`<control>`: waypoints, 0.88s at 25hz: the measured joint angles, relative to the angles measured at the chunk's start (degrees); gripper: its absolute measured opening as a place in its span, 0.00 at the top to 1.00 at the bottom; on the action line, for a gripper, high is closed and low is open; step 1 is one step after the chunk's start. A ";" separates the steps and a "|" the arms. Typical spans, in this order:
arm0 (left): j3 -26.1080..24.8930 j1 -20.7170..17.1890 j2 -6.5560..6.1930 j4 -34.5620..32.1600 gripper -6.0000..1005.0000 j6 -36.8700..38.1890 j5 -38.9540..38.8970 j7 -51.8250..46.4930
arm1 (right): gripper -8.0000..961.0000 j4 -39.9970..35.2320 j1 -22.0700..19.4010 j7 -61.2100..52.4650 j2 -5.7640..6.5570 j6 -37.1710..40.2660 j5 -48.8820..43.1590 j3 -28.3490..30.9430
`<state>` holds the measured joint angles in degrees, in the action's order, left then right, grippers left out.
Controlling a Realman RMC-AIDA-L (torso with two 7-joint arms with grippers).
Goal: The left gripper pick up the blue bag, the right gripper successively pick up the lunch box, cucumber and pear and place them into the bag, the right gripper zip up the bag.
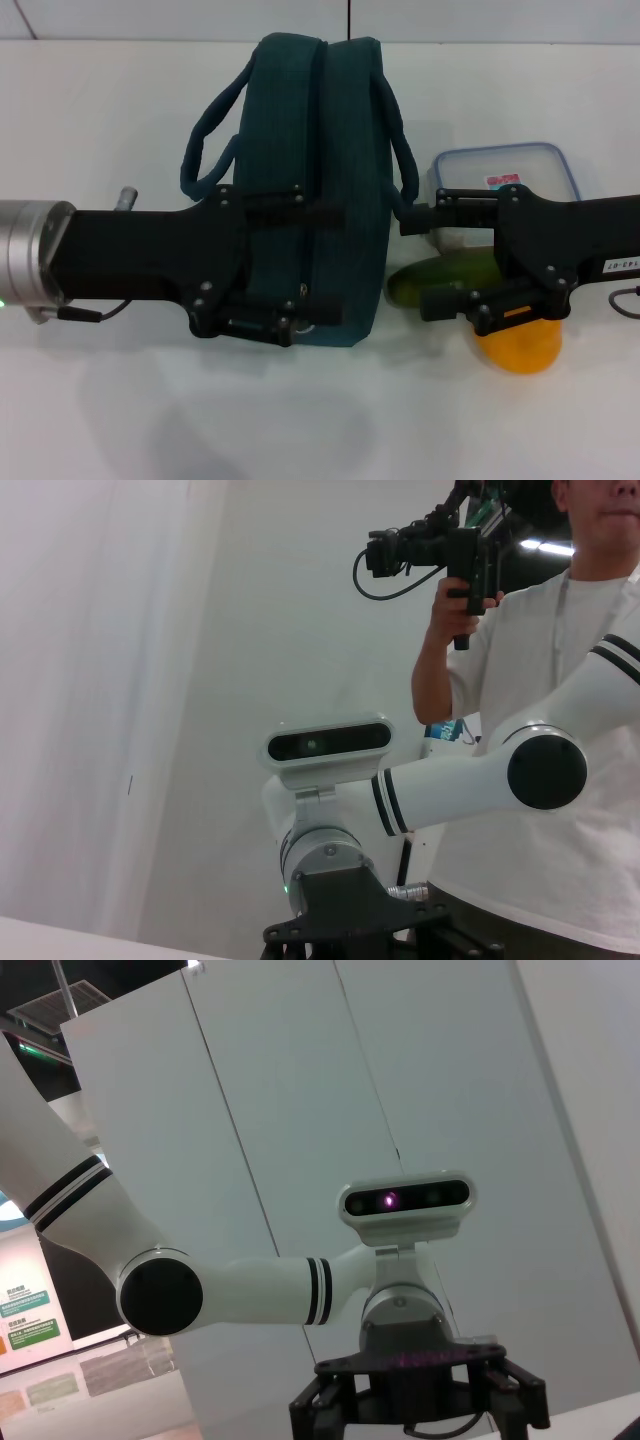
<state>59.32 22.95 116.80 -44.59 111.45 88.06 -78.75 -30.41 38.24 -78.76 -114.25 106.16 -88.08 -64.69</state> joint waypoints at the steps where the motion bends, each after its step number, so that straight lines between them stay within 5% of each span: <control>1: 0.00 0.05 0.00 0.00 0.15 0.00 0.00 0.00 | 0.08 0.00 0.00 0.00 0.00 0.00 0.00 0.00; 16: -0.52 0.64 -0.14 -0.23 0.16 -0.27 0.06 -2.09 | 0.08 0.00 0.16 0.01 -0.06 0.05 0.01 0.06; 22: -7.19 5.54 -0.89 -5.89 0.17 -1.33 2.66 -20.84 | 0.08 0.01 -0.24 0.18 0.21 0.44 0.26 0.49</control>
<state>52.13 28.49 115.91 -50.48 110.11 90.71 -99.59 -30.40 38.00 -78.58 -114.04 106.61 -87.82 -64.20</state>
